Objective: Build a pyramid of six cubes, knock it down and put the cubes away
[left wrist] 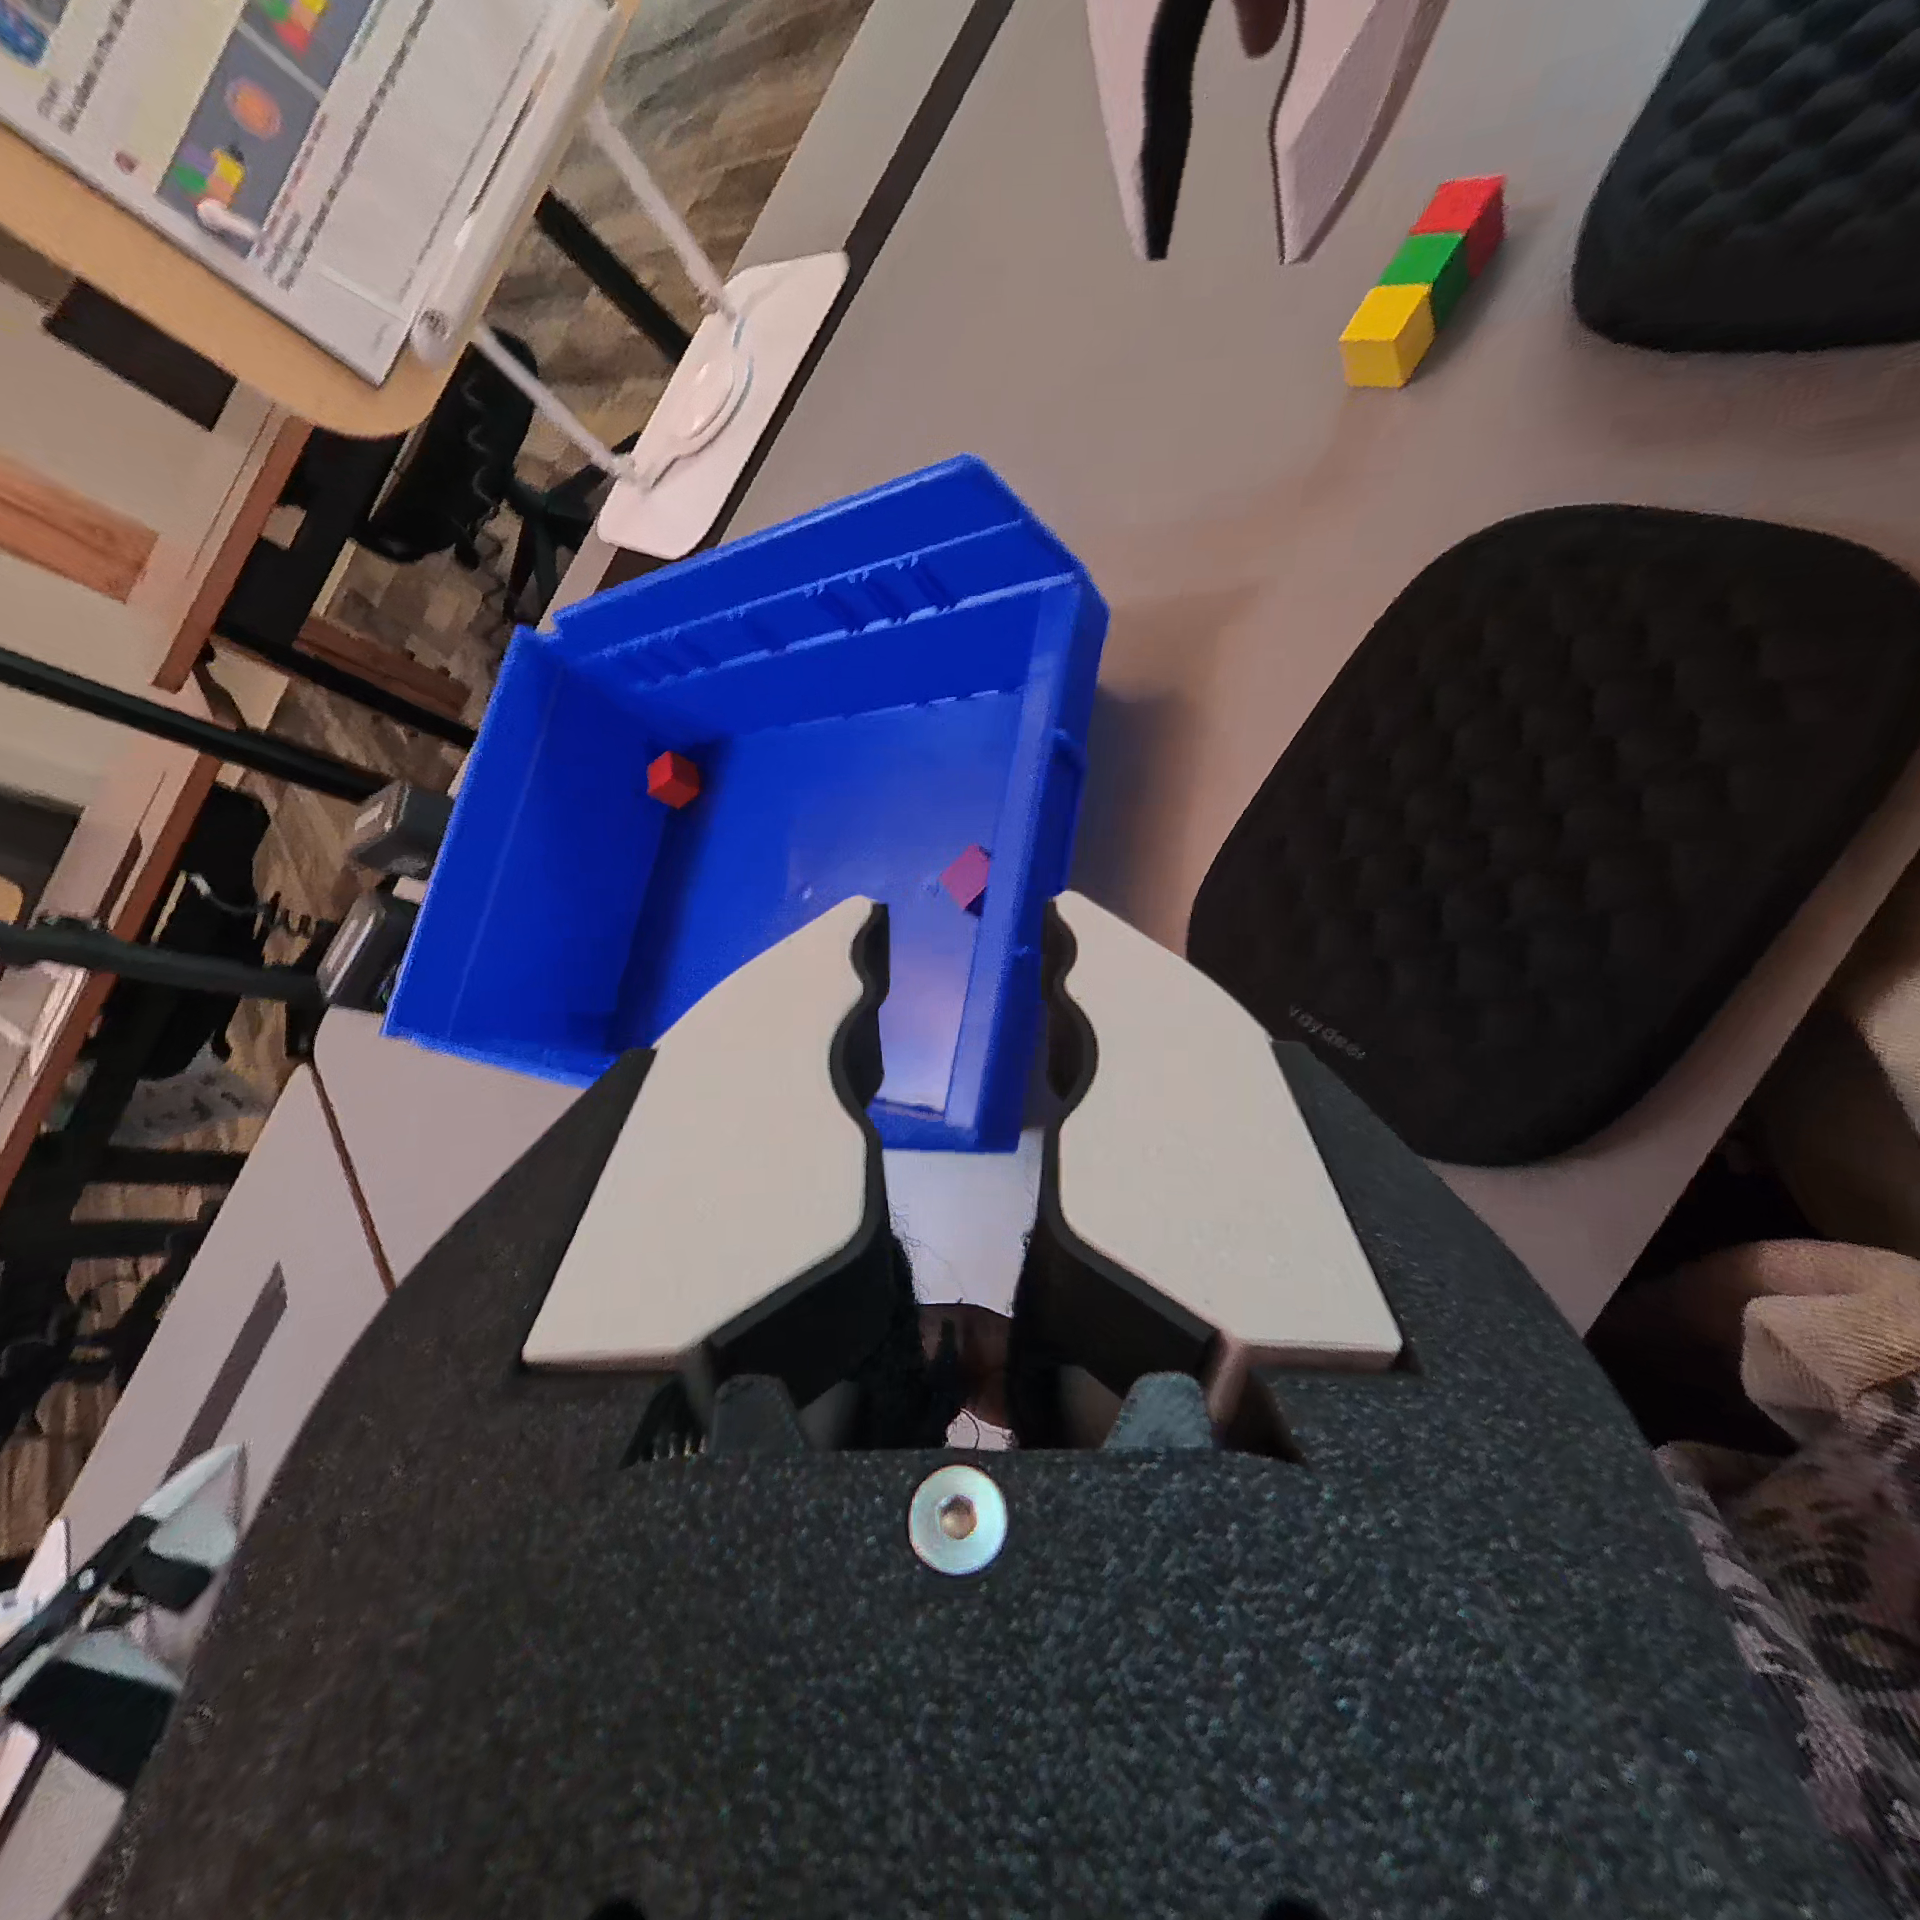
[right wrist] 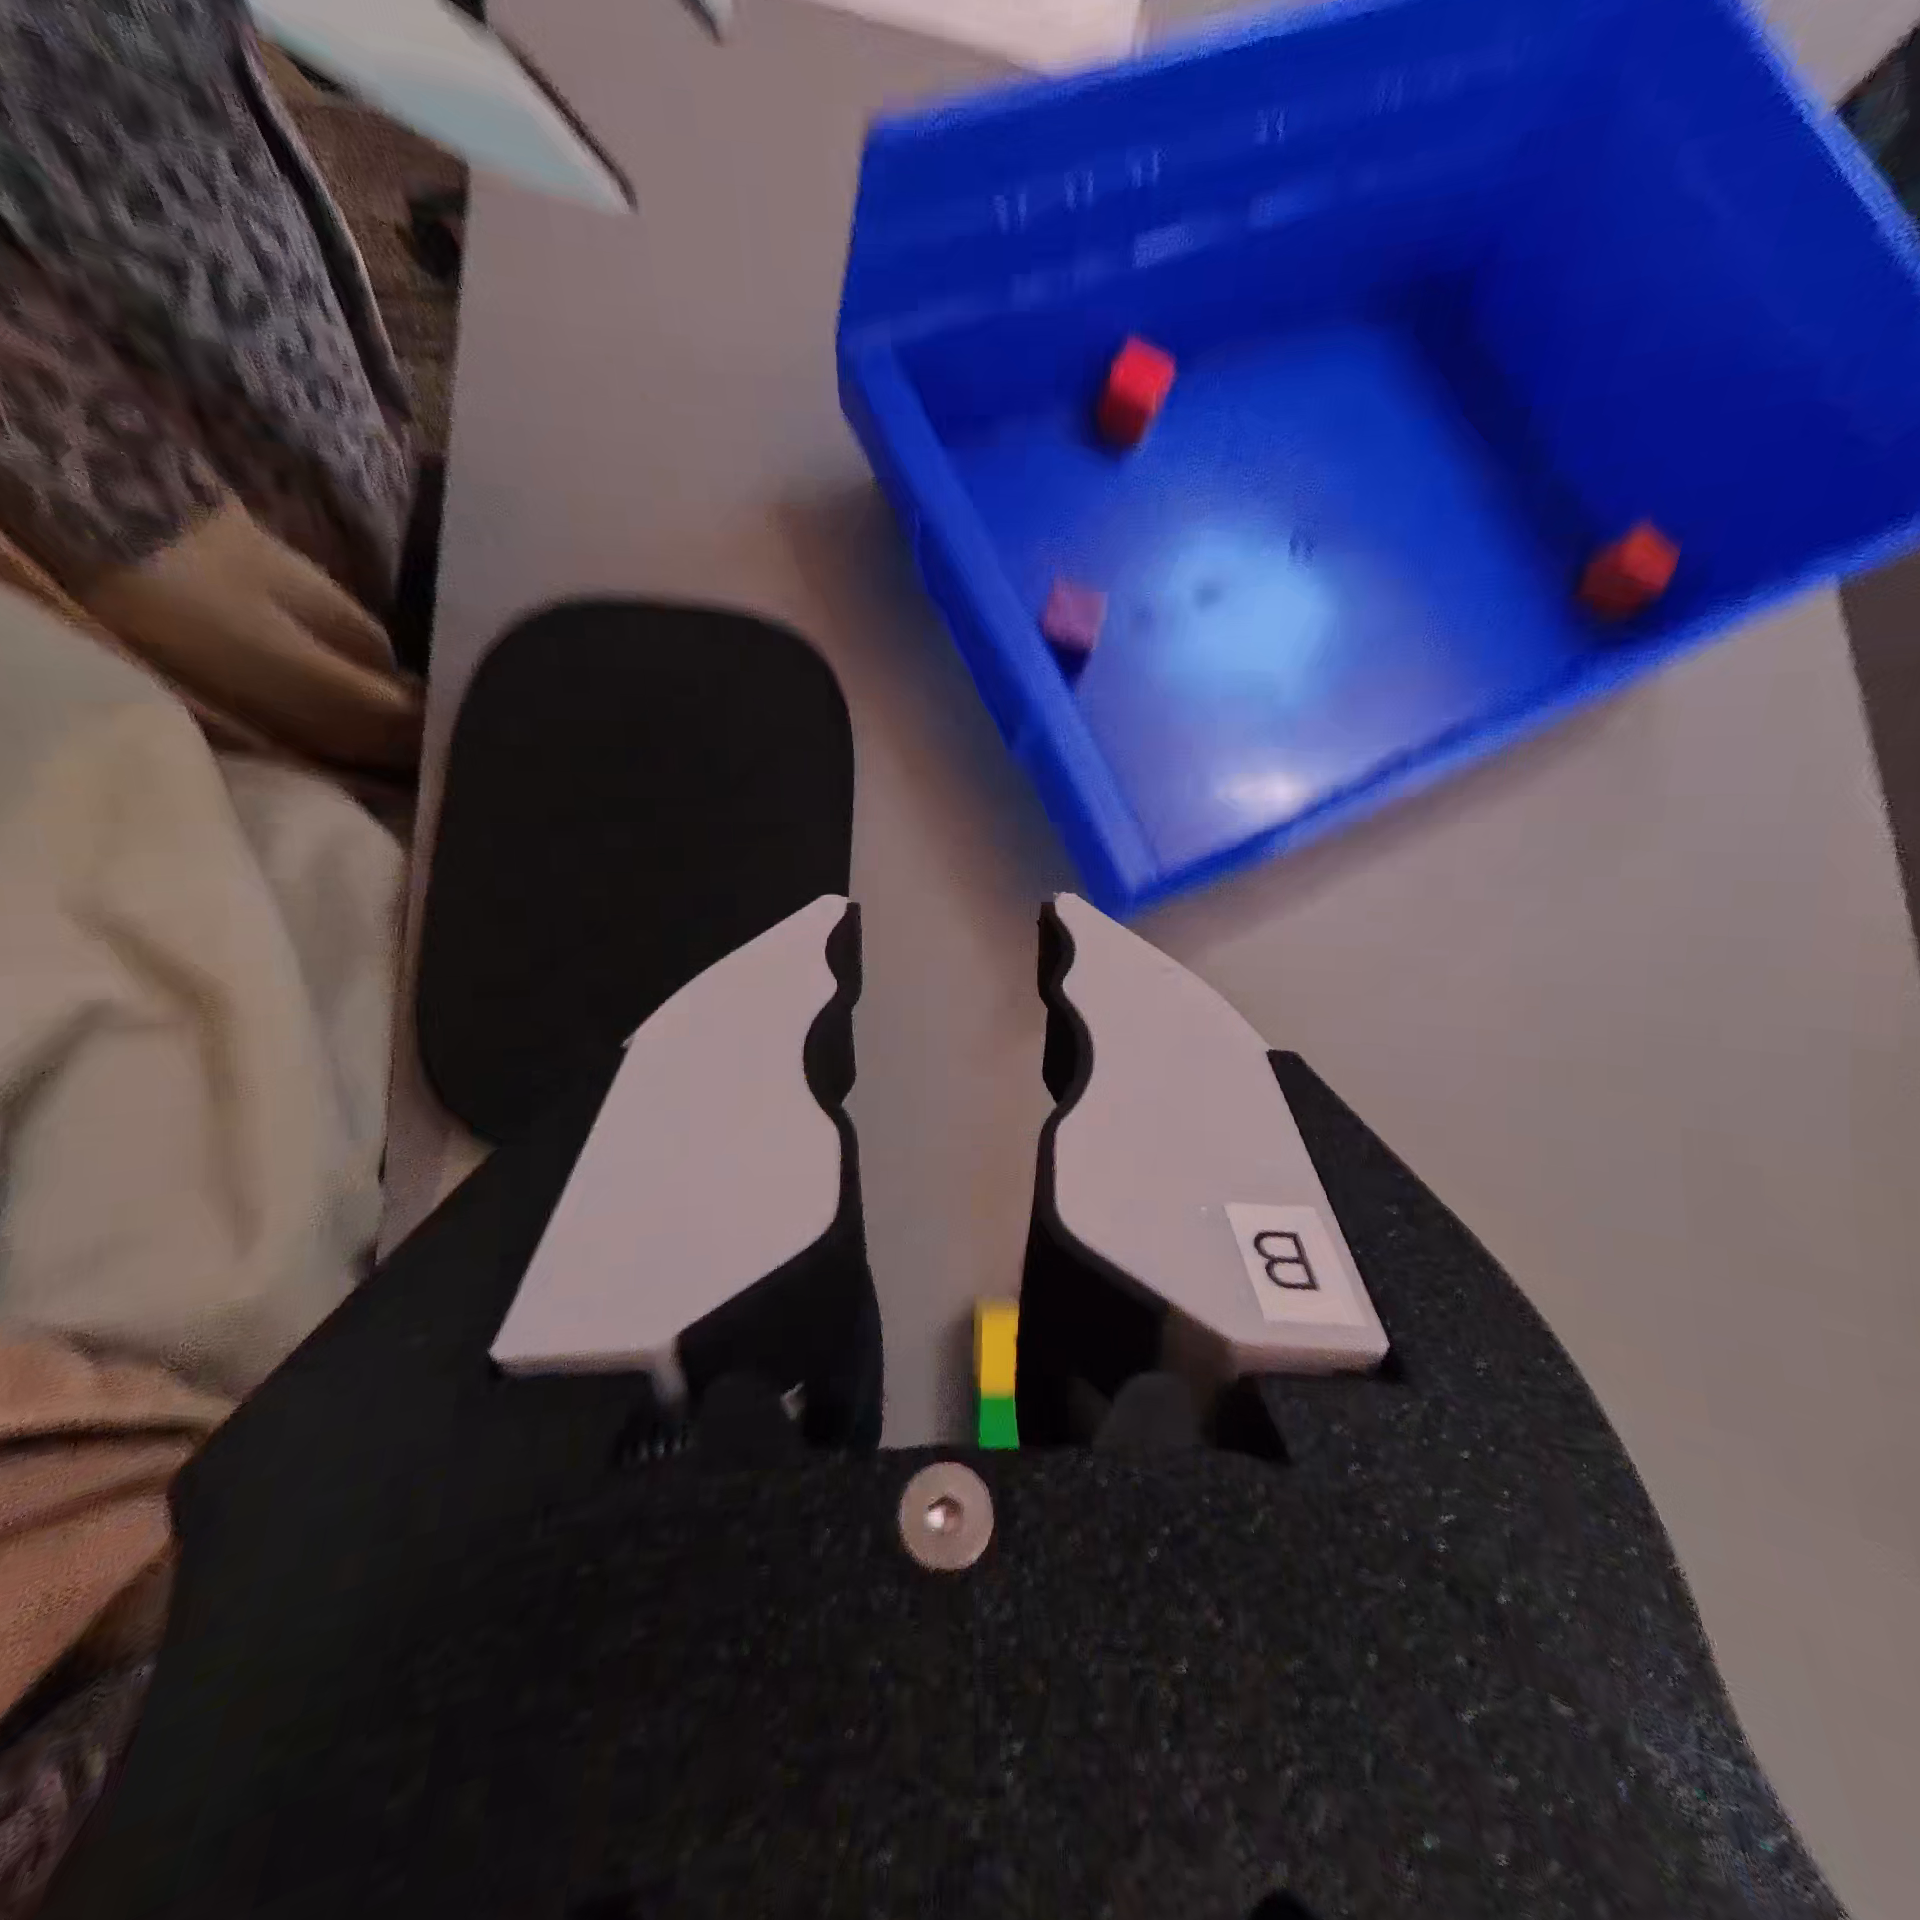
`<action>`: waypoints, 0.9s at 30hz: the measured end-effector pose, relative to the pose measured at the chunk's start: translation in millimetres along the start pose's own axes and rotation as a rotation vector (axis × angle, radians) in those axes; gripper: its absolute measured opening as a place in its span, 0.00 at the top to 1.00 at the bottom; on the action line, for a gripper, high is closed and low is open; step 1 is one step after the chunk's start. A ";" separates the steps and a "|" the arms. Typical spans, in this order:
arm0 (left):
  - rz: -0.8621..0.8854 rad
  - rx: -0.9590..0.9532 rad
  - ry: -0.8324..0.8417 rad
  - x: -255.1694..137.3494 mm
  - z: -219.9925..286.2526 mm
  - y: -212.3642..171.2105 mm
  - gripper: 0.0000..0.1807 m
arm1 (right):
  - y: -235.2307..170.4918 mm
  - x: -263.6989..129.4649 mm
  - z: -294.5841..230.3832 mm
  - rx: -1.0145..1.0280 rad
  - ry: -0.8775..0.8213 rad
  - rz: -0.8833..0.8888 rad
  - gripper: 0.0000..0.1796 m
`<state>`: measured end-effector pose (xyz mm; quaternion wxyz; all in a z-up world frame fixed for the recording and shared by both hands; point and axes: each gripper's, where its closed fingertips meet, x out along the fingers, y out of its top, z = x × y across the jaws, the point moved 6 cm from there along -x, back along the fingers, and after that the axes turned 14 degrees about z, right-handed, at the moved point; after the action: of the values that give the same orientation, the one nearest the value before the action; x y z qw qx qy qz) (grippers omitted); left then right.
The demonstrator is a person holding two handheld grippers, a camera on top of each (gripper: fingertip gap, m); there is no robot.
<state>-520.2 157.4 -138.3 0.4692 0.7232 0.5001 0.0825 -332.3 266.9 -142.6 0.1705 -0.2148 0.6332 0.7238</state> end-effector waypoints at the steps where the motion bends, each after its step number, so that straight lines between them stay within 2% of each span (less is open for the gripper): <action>1: -0.006 -0.014 0.020 -3.4 -2.7 -2.9 0.85 | 15.6 13.6 1.3 -0.011 0.004 0.014 0.82; 6: -0.003 -0.068 0.101 -22.6 -12.7 -16.5 0.85 | 60.3 104.5 25.5 0.041 0.012 0.003 0.79; 10: 0.003 -0.100 0.142 -32.6 -18.1 -25.1 0.85 | 54.5 179.7 47.4 0.112 0.019 -0.105 0.78; 14: 0.022 -0.109 0.149 -36.0 -21.1 -28.7 0.85 | 39.9 228.1 64.9 0.213 -0.022 -0.138 0.78; 20: 0.039 -0.115 0.146 -35.7 -24.4 -31.2 0.85 | 27.5 259.2 68.6 0.195 -0.062 -0.203 0.79; 22: 0.040 -0.115 0.146 -35.4 -24.8 -31.3 0.85 | 23.8 263.6 69.7 0.156 -0.081 -0.224 0.84; 23: 0.040 -0.114 0.145 -35.1 -24.8 -31.2 0.85 | 22.8 264.7 70.5 0.139 -0.084 -0.222 0.88; 27: 0.033 -0.101 0.133 -33.0 -22.8 -29.2 0.85 | 28.4 244.1 65.7 0.125 -0.045 -0.175 0.88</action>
<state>-568.6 146.3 -136.4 0.4694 0.6995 0.5136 0.1632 -560.7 321.8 -240.2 0.2606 -0.2419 0.6519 0.6698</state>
